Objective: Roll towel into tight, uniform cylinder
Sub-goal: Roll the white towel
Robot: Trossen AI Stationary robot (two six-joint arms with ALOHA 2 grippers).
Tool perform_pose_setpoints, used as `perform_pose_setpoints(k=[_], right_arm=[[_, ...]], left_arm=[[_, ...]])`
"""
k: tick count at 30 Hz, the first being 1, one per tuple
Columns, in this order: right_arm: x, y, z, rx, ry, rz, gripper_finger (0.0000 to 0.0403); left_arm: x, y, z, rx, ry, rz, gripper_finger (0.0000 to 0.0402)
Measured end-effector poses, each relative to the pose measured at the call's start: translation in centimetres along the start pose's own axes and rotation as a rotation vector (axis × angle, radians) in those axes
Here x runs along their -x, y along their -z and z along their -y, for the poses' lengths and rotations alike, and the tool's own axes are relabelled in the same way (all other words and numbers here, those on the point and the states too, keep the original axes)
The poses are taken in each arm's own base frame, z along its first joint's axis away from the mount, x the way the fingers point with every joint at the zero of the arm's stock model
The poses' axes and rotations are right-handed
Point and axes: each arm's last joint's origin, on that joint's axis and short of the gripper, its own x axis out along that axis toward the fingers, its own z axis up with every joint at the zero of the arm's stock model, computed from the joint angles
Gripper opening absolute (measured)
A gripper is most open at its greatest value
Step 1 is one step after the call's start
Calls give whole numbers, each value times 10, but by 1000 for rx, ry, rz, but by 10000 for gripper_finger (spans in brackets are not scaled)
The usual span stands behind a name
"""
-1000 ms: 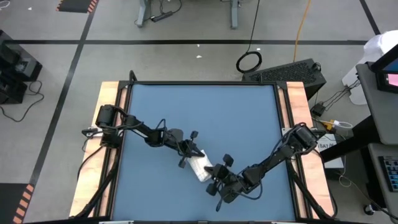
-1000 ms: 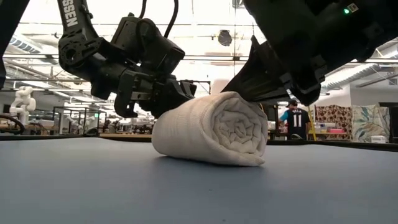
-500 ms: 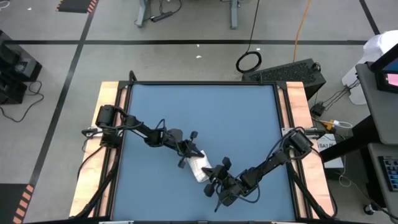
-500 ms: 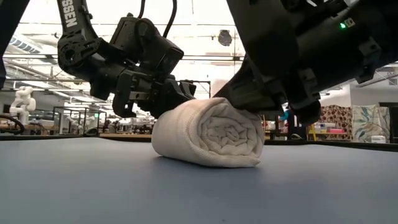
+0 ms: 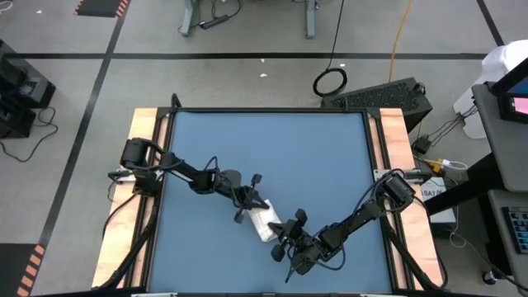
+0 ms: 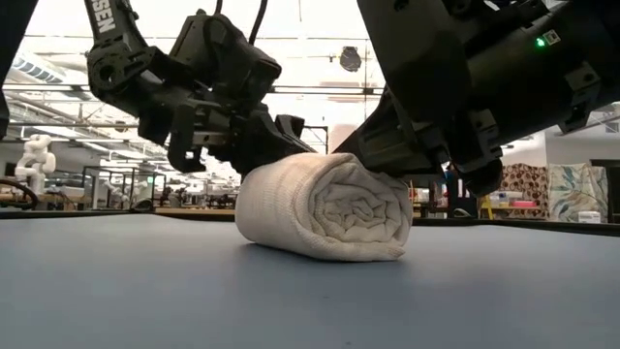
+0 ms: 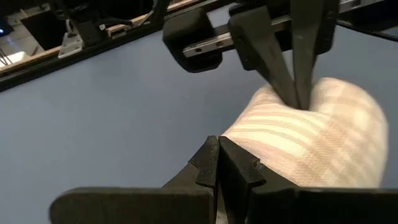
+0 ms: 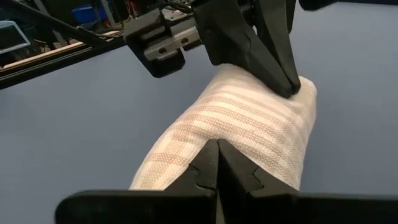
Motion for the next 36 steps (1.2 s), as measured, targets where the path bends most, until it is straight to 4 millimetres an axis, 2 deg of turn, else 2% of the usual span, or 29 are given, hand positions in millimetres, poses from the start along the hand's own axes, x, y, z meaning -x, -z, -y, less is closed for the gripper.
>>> perform_pose_setpoints(k=[13,17,21,27,32,36], right_arm=[[0,0,0,10,3,8,0],[0,0,0,5,2,9,0],[0,0,0,13,2,9,0],[0,0,0,31,2,9,0],[0,0,0,36,4,6,0],[0,0,0,35,3,7,0]], left_arm=[[8,-28,0,-65,5,71,15],[9,-34,3,-76,119,130,15],[5,-23,7,-53,189,91,15],[-2,-4,6,0,192,32,15],[-3,1,2,92,176,0,15],[-3,2,3,103,174,-15,15]])
